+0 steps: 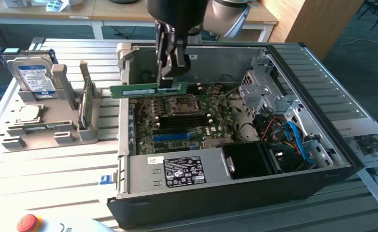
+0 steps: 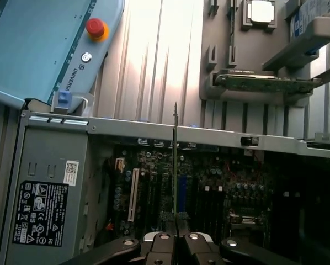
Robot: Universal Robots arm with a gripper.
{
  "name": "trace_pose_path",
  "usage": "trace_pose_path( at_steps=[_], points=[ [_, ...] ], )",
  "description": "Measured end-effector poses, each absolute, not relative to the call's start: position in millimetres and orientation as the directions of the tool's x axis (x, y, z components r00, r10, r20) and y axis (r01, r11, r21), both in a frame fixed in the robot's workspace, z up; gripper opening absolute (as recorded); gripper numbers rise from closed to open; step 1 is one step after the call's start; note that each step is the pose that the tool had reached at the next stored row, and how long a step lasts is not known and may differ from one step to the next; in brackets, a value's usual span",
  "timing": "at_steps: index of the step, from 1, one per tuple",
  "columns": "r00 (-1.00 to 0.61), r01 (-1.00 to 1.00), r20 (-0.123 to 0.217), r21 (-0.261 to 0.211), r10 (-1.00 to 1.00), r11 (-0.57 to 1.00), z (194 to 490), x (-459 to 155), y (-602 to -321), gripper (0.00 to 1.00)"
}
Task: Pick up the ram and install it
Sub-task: 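Pick up the ram and move it above insertion slot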
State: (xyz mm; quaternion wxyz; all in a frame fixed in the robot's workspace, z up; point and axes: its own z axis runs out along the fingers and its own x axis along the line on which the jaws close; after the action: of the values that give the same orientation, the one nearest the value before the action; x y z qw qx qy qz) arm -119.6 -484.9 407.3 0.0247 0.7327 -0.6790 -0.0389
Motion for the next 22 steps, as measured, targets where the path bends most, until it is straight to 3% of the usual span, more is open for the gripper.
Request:
trace_pose_path(
  at_steps=[22],
  points=[
    [0.088, -0.992, -0.024, 0.092, -0.996, -0.09, 407, -43, -501, 0.12]
  ],
)
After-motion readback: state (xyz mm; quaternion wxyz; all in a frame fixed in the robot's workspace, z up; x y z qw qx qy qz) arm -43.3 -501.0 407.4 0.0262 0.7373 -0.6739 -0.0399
